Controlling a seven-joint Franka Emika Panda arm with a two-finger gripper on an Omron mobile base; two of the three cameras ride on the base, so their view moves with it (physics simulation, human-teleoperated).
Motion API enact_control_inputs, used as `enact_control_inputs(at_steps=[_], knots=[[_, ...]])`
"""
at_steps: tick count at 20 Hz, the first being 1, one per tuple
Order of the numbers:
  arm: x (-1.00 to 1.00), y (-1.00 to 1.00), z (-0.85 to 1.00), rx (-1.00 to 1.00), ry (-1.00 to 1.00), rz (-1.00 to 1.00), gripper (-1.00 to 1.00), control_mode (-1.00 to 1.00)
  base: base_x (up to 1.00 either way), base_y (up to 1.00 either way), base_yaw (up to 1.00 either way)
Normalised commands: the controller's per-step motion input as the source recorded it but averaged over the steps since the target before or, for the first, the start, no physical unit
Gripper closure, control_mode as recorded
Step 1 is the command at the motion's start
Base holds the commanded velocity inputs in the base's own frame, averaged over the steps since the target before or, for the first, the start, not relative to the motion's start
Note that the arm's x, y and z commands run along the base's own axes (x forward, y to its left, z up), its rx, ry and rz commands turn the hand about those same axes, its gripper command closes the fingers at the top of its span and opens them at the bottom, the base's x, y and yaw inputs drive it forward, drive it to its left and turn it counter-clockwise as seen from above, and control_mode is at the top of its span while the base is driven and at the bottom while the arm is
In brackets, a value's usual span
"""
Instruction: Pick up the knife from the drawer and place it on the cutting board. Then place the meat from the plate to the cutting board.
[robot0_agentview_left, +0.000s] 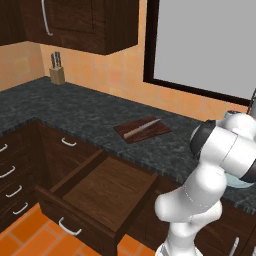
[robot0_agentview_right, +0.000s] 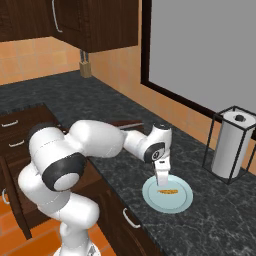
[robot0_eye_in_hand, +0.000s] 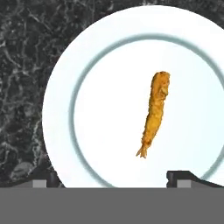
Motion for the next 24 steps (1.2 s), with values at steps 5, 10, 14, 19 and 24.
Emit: enact_control_inputs(at_steps=[5, 10, 14, 19, 24], knots=[[-0.24, -0.49, -0.02, 0.03, 0.02, -0.12, -1.00, -1.00, 0.00, 0.00, 0.00], [0.00, -0.35, -0.20, 0.07, 0.00, -0.05, -1.00, -1.00, 0.00, 0.00, 0.00], [0.02, -0.09, -0.48, 0.04, 0.00, 0.00, -1.00, -1.00, 0.00, 0.00, 0.00], [0.10, -0.08, -0.30, 0.02, 0.00, 0.00, -1.00, -1.00, 0.00, 0.00, 0.00], [0.14, -0.02, -0.36, 0.00, 0.00, 0.00, 1.00, -1.00, 0.00, 0.00, 0.00]])
